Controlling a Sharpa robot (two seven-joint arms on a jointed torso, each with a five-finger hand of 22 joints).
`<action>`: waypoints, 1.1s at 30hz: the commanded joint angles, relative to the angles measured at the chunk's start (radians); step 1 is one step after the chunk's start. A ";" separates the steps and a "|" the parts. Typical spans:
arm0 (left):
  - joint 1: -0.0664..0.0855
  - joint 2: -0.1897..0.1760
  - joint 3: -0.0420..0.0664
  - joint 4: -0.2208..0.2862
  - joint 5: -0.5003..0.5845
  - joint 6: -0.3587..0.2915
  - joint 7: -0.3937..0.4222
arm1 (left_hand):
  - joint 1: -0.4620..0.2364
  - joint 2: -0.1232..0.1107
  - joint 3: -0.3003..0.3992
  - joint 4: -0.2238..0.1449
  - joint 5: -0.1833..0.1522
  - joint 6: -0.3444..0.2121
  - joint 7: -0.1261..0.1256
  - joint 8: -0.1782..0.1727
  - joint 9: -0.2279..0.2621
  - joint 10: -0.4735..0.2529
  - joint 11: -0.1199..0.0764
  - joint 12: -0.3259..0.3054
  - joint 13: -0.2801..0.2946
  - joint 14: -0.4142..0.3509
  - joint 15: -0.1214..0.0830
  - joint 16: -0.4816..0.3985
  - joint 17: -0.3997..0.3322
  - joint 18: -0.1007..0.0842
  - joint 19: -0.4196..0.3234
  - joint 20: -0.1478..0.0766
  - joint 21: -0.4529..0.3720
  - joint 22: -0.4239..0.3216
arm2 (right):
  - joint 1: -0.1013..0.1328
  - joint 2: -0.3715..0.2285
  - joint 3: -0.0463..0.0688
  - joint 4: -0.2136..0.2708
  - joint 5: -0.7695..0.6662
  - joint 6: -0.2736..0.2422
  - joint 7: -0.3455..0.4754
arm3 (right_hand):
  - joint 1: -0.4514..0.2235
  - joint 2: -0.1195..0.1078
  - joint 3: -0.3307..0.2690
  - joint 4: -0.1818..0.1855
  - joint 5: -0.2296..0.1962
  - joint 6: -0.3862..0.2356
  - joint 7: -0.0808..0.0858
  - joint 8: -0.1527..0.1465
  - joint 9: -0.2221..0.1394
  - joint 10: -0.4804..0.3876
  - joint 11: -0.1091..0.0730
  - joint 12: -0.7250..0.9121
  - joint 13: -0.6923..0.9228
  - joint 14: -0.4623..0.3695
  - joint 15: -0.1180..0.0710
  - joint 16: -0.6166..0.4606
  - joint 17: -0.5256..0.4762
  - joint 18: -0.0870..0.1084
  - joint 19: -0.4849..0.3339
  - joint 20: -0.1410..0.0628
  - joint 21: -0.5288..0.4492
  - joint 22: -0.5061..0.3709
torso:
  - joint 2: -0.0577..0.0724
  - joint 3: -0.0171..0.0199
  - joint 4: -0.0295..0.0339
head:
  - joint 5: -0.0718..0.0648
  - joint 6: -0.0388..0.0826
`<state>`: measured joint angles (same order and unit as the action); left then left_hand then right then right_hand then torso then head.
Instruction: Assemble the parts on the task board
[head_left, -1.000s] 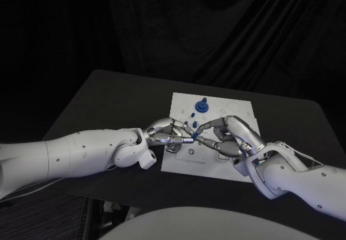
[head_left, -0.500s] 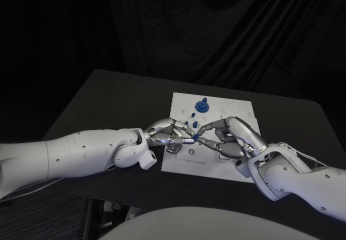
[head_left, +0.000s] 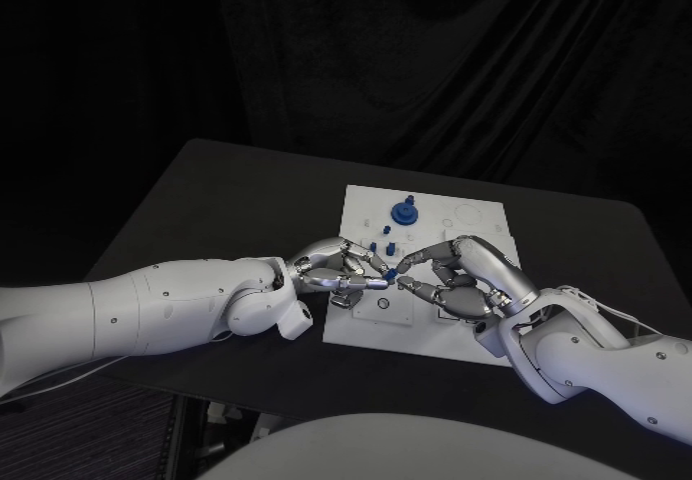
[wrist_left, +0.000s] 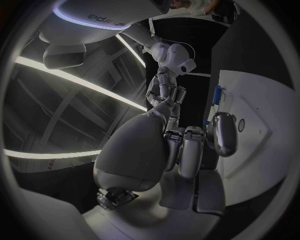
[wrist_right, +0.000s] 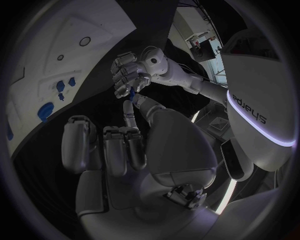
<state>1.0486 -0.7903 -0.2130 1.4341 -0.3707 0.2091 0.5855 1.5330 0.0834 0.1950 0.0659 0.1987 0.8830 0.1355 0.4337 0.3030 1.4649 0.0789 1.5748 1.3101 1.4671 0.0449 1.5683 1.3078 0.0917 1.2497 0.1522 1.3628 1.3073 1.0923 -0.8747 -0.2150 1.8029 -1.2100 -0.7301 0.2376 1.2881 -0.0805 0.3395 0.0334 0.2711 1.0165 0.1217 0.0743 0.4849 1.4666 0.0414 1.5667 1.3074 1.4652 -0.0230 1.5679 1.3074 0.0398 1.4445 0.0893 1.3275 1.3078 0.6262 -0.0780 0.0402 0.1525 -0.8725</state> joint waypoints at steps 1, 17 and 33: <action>-0.002 0.000 0.001 0.005 0.000 -0.010 -0.006 | 0.016 0.013 -0.001 -0.004 -0.003 0.008 -0.001 0.004 0.004 0.106 -0.007 -0.004 0.261 0.104 -0.009 0.002 0.263 -0.018 0.001 -0.001 0.002 0.143 | -0.001 -0.006 0.000 0.006 -0.019 0.007 -0.020 | 0.004 -0.017 0.006 0.014 0.002 -0.014 0.001 -0.005 -0.007 0.027 0.010 -0.046 0.218 0.091 0.007 -0.021 0.231 0.028 -0.027 0.004 -0.046 0.170 | 0.000 -0.0007 0.0007 | 0.000 0.000; -0.002 0.001 0.001 0.009 0.000 -0.021 -0.026 | 0.017 0.013 0.000 -0.005 -0.001 0.008 -0.001 0.004 0.004 0.106 -0.007 -0.004 0.261 0.104 -0.009 0.002 0.263 -0.018 0.003 -0.001 0.002 0.143 | 0.074 -0.025 0.000 0.036 -0.091 0.118 -0.092 | 0.059 -0.090 0.116 0.064 0.001 -0.115 0.052 -0.008 -0.065 -0.583 0.078 -1.265 -0.844 0.012 0.063 -0.145 0.056 0.064 -0.112 0.053 -0.268 0.109 | -0.001 -0.0004 0.0013 | -0.002 0.000; -0.002 0.003 0.001 0.008 0.000 -0.021 -0.032 | 0.018 0.012 0.000 -0.007 0.000 0.007 -0.001 0.004 0.005 0.106 -0.008 -0.004 0.261 0.104 -0.010 0.002 0.263 -0.018 0.003 -0.001 0.002 0.143 | 0.093 0.002 0.000 0.029 -0.127 0.238 -0.142 | 0.068 -0.099 0.094 0.065 0.001 -0.154 0.071 -0.011 -0.137 -0.580 0.093 -1.331 -0.935 0.007 0.075 -0.150 0.039 0.066 -0.112 0.064 -0.288 0.108 | 0.000 -0.0006 0.0022 | -0.003 0.000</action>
<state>1.0485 -0.7900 -0.2129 1.4404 -0.3708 0.1888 0.5487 1.5330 0.0834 0.1948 0.0661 0.1960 0.8845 0.1336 0.4345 0.3030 1.4649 0.0789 1.5762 1.3102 1.4633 0.0412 1.5683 1.3078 0.0918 1.2496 0.1522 1.3627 1.3073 1.1839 -0.8726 -0.2151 1.8320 -1.3080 -0.5471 0.1372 1.3501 -0.1760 0.4378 0.0999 0.2710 0.8676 0.1922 0.0673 0.3484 0.8885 0.1272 0.2400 0.3730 1.4660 0.0423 1.4215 1.3074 0.0943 1.3349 0.1467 1.0429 1.3075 0.6254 -0.0786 0.0426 0.1487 -0.8725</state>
